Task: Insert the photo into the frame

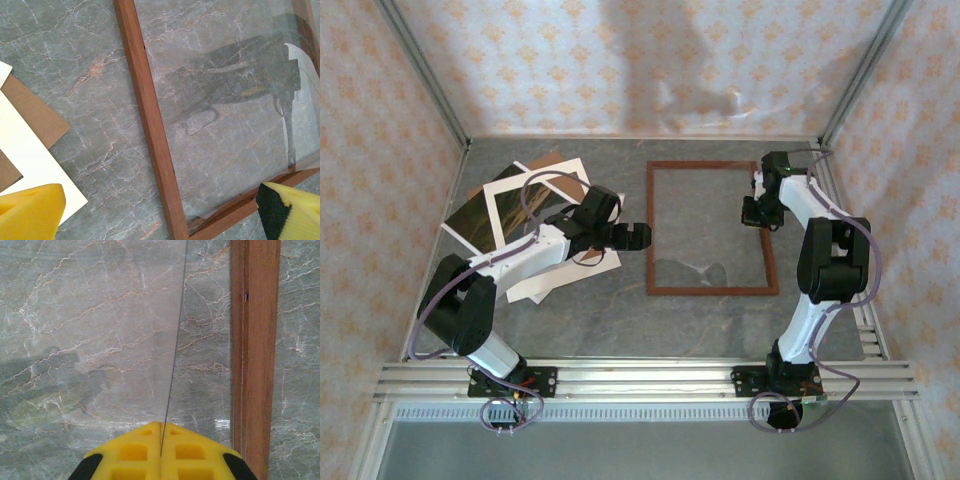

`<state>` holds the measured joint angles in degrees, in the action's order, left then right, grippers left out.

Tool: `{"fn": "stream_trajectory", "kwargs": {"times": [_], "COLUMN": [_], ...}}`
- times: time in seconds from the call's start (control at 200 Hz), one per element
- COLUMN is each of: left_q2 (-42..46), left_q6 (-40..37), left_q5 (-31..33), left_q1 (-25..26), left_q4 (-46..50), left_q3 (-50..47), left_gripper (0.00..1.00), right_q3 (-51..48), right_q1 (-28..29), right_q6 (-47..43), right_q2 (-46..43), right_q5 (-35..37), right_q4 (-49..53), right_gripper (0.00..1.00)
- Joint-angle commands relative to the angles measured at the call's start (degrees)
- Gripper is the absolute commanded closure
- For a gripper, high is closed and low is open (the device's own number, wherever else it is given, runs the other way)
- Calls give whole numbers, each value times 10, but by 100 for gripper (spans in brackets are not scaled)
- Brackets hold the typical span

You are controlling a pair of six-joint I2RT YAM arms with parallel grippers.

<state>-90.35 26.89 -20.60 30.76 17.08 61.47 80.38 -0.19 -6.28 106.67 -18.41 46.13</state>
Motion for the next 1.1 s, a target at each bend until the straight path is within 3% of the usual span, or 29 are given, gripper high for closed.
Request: {"fn": "stream_trajectory", "kwargs": {"times": [0.0,1.091], "left_q2": [13,5], "left_q6": [-4,-4], "left_q5": [1,-1], "left_q1": [4,4], "left_q4": [-5,-7], "left_q3": [3,7], "left_gripper": [1,1], "right_q3": [18,24], "right_q1": [-3,-3], "right_q6": [-7,-7], "right_q2": [12,19], "right_q5": [6,23], "right_q4": [11,15], "right_gripper": [100,100]}}
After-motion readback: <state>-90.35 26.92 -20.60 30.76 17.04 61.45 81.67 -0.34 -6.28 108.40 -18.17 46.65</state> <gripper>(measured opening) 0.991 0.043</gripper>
